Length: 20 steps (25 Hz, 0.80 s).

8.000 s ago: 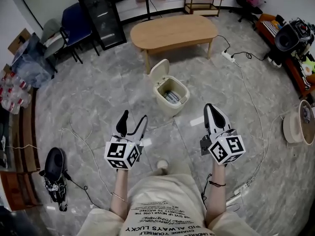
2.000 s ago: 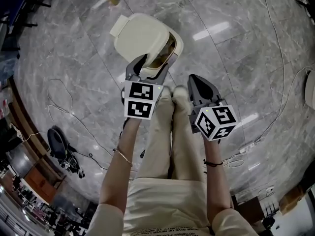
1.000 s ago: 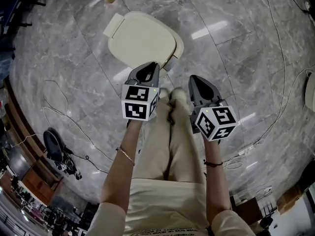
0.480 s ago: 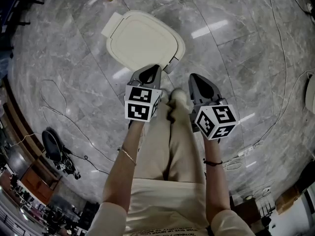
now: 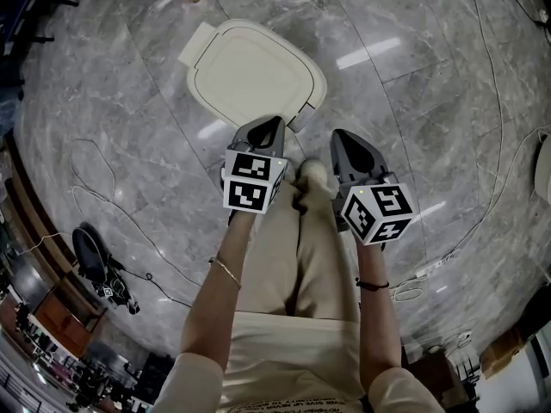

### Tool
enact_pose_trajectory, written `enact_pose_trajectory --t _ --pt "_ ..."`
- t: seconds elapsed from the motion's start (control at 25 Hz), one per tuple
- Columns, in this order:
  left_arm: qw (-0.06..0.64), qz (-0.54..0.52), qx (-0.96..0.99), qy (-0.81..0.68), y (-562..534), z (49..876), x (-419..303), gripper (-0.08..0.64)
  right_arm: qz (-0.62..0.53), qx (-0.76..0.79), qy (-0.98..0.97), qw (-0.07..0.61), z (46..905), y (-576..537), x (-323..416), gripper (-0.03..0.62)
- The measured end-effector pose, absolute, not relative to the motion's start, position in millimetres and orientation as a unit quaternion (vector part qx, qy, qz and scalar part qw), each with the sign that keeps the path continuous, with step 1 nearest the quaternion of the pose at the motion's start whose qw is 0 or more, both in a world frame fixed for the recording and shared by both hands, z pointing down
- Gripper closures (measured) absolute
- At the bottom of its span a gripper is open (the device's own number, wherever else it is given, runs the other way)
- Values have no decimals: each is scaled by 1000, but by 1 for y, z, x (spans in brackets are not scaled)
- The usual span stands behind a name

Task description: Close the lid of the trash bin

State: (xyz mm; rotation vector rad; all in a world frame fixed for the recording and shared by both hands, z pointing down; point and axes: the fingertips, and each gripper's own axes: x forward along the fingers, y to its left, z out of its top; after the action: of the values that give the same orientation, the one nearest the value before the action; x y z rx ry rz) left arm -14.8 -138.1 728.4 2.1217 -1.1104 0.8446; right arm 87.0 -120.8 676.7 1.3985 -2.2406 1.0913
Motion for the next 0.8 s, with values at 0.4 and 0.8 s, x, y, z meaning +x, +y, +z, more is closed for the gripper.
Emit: enact_pose_trajectory --t 0.4,0.8 --pt "282 329 803 -409 -138 734 -14 537 379 485 -775 146 681 -121 89 588" --pt "293 331 794 -417 -139 732 -17 537 375 488 -774 148 670 -122 93 588"
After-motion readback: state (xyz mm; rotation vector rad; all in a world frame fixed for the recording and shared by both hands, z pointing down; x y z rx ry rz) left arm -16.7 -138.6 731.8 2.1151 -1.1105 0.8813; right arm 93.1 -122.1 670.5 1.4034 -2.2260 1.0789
